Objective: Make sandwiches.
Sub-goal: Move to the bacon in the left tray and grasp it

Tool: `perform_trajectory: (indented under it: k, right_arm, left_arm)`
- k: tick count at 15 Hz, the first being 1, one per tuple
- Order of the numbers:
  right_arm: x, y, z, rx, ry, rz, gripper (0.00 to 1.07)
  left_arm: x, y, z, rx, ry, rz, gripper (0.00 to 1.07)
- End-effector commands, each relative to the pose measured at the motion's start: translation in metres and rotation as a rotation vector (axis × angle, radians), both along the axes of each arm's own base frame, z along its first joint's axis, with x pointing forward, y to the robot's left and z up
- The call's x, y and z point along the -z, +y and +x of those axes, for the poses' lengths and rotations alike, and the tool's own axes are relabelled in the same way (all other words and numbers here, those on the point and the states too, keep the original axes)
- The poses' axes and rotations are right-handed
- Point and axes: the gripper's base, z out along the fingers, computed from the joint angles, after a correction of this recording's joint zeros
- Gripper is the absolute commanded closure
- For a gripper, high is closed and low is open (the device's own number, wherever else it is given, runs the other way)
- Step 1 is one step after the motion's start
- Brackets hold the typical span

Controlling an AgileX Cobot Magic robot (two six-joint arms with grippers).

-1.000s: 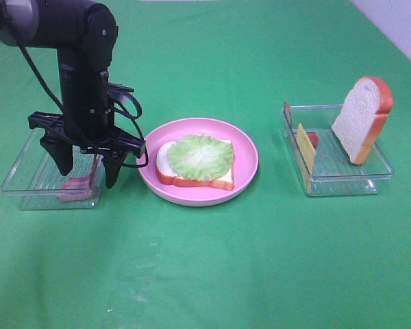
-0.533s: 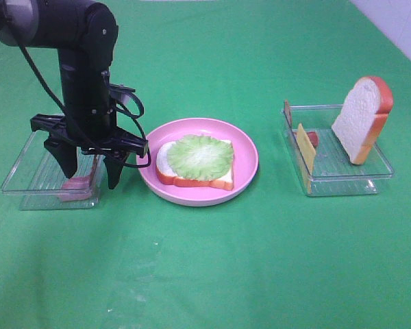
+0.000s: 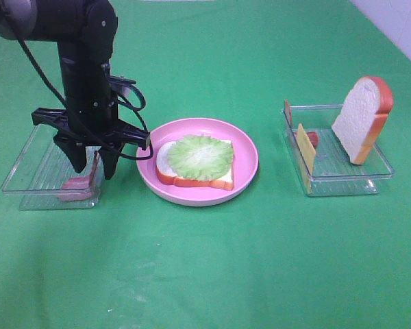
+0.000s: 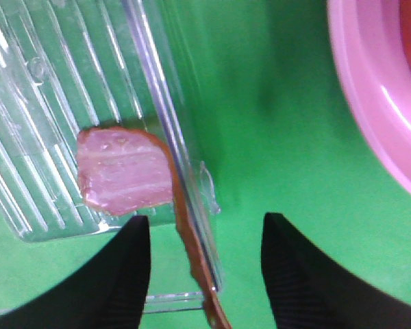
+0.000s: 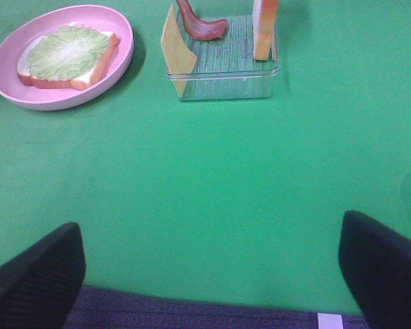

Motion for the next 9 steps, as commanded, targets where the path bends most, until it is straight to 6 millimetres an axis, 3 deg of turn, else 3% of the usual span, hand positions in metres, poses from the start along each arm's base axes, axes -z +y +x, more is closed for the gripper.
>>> perform_trajectory:
  k: [1,9]
  right_arm:
    - [0.0004,0.0001,-0.0014,-0.004,-0.021,0.001,0.12]
    - [0.0004,0.0001,-0.0014,-0.004,-0.021,0.001,0.12]
  left_arm:
    - [0.0,0.0021,-0.0044,-0.005,0.044,0.028,0.75]
    - [0.0001,0.0018,-0.0027,0.012,0.027,0.023,1.0]
